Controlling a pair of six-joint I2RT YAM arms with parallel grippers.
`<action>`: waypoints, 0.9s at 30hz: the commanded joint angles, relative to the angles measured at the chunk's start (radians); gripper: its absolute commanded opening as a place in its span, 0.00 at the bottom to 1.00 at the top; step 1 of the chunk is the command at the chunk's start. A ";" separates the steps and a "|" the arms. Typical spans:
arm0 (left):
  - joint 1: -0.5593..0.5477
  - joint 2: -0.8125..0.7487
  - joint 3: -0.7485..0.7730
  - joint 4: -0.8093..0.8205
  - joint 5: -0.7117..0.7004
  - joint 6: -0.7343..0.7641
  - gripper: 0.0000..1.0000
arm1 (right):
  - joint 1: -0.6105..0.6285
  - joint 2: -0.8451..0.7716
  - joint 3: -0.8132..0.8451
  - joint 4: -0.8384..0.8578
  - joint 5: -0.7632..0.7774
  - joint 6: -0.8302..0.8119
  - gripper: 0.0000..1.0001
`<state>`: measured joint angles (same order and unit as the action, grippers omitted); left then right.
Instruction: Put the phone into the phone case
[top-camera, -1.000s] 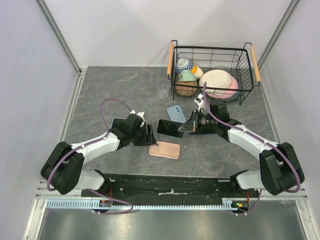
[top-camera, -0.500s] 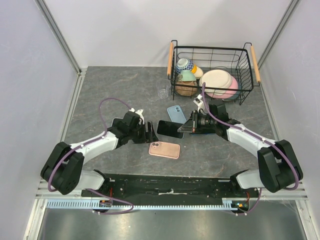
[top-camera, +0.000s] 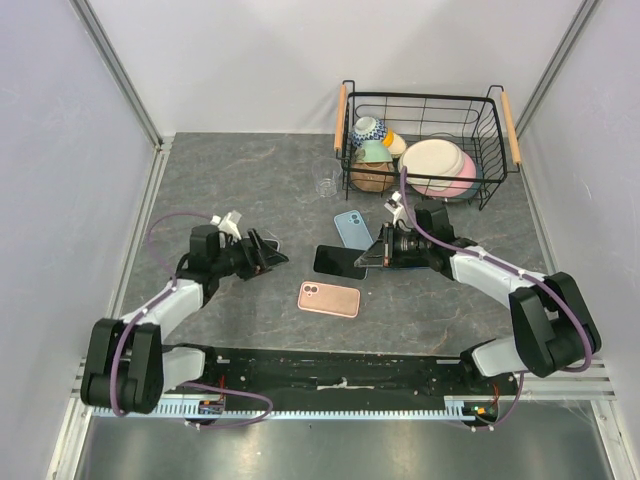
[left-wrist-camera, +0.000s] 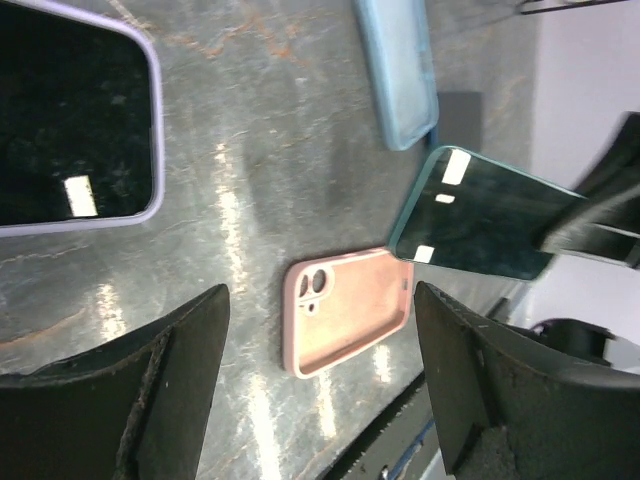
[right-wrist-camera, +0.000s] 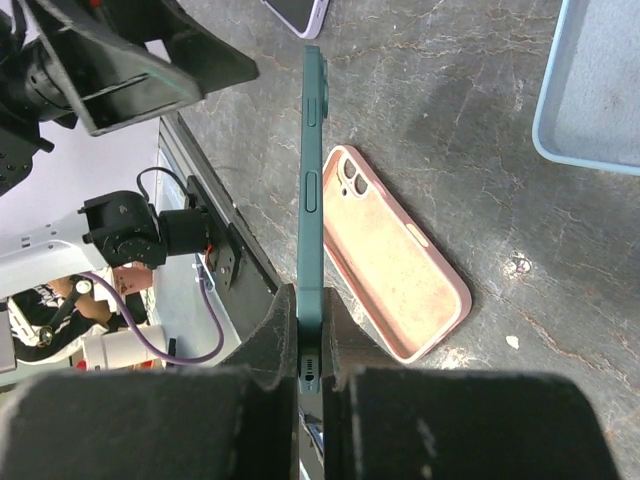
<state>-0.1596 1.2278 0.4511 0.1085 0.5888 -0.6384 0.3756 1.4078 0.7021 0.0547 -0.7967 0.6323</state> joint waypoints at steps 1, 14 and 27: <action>0.067 -0.102 -0.055 0.178 0.184 -0.082 0.81 | -0.004 0.017 0.019 0.077 -0.058 -0.003 0.00; 0.114 -0.108 -0.126 0.424 0.342 -0.195 0.80 | -0.004 0.028 0.001 0.109 -0.096 0.026 0.00; 0.112 -0.083 -0.121 0.416 0.336 -0.173 0.80 | 0.005 0.068 -0.061 0.266 -0.167 0.156 0.00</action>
<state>-0.0517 1.1412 0.3252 0.4824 0.8997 -0.8097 0.3756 1.4601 0.6502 0.1860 -0.8867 0.7235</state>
